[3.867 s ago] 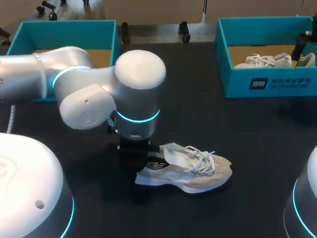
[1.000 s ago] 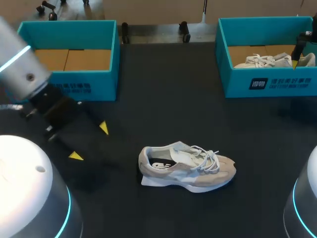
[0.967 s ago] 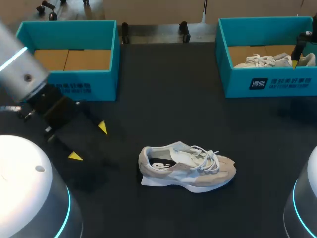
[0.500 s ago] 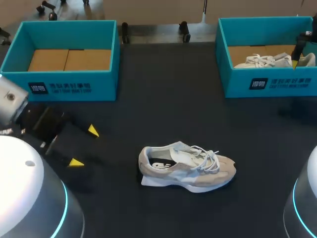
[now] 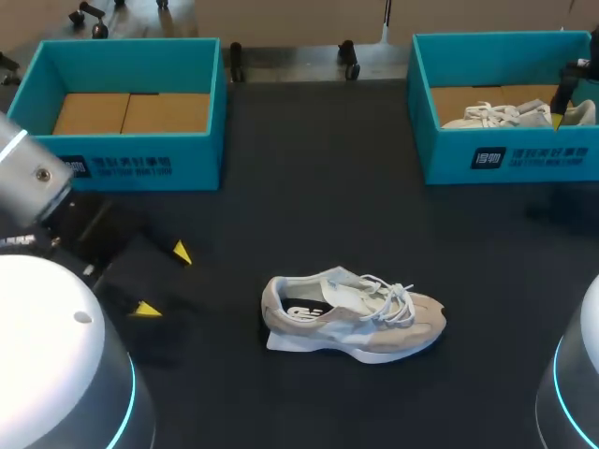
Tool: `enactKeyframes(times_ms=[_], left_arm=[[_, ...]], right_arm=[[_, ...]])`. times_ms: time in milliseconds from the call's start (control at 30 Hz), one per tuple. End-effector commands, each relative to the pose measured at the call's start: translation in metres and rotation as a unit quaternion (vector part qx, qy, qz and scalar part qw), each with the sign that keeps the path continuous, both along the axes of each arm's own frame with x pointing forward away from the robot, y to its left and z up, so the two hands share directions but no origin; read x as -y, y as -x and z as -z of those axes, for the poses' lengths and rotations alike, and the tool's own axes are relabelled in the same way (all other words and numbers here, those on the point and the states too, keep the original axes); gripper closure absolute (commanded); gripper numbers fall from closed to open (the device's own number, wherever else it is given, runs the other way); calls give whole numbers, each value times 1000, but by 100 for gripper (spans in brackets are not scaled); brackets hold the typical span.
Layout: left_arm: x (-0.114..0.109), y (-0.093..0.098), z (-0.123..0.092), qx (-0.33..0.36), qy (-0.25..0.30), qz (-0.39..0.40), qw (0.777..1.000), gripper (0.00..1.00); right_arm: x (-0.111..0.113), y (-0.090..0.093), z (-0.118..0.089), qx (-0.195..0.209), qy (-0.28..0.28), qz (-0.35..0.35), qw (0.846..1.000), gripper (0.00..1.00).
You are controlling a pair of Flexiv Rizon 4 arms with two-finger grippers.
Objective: Take the shoe out of the shoebox, open the shoe tongue, remove and reinsert the insole, then place the shoe into the shoebox
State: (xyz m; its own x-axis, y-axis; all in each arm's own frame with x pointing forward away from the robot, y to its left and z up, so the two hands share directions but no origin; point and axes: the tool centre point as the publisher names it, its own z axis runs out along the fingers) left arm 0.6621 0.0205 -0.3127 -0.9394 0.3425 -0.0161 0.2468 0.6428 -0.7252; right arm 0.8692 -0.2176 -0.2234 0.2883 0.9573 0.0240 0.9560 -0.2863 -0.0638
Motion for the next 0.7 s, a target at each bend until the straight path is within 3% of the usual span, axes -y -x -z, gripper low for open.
enactKeyframes(times_ms=[33, 233, 700], left_arm=[[-21, -8, 22, -28, 69, -9, 997, 0], [-39, -3, 31, -74, 150, -5, 986, 0], [-39, -3, 31, -74, 150, -5, 986, 0]], right_arm=[[0, 1, 0, 1, 0, 1, 1000, 0], [0, 1, 0, 1, 0, 1, 1000, 0], [0, 1, 0, 1, 0, 1, 1000, 0]])
